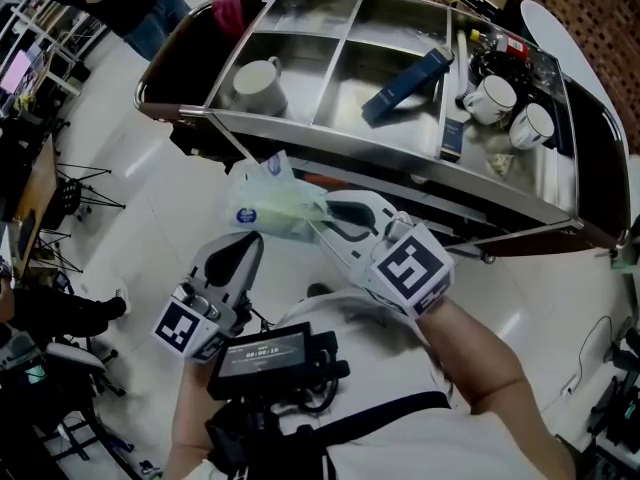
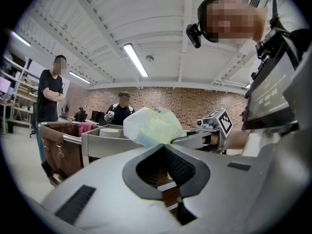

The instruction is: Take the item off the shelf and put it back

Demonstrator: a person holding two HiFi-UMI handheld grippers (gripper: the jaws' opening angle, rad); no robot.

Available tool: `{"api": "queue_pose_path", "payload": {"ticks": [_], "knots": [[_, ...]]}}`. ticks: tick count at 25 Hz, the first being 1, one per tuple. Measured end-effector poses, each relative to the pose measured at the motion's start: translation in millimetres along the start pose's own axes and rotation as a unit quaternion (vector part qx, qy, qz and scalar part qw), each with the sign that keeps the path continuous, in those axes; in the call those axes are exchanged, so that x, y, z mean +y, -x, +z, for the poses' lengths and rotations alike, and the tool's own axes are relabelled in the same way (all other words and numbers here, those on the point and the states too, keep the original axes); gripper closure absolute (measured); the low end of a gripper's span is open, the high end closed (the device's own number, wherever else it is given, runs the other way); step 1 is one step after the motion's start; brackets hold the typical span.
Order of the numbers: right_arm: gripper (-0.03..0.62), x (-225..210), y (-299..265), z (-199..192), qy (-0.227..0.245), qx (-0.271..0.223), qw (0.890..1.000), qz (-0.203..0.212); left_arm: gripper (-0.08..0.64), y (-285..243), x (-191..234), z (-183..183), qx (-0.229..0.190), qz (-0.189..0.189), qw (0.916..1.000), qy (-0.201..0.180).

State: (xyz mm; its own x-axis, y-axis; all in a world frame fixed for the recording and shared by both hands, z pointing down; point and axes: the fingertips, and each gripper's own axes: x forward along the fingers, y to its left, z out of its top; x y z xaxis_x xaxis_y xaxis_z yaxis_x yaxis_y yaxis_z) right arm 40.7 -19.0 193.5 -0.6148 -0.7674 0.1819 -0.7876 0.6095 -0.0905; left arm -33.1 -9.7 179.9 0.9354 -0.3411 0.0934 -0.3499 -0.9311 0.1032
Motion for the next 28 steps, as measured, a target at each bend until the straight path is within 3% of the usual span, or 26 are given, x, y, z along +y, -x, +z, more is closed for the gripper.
{"api": "queue_pose_path", "payload": {"ticks": [13, 18, 28], "knots": [[0.545, -3.1, 0.2, 1.2, 0.010, -0.024, 1.000, -0.011, 0.557, 0.0, -1.3, -4.1, 0.001, -0.007, 1.0000, 0.006], [0.543, 0.4, 4.7, -1.5, -0.007, 0.003, 1.000, -0.010, 0.557, -1.9, -4.7, -4.1, 0.001, -0.013, 0.9999, 0.003], [0.545, 0.3, 8.7, -3.6, -0.011, 0.010, 1.000, -0.010, 0.557, -6.4, -7.6, -5.2, 0.003, -0.018, 0.9998, 0.005]]}}
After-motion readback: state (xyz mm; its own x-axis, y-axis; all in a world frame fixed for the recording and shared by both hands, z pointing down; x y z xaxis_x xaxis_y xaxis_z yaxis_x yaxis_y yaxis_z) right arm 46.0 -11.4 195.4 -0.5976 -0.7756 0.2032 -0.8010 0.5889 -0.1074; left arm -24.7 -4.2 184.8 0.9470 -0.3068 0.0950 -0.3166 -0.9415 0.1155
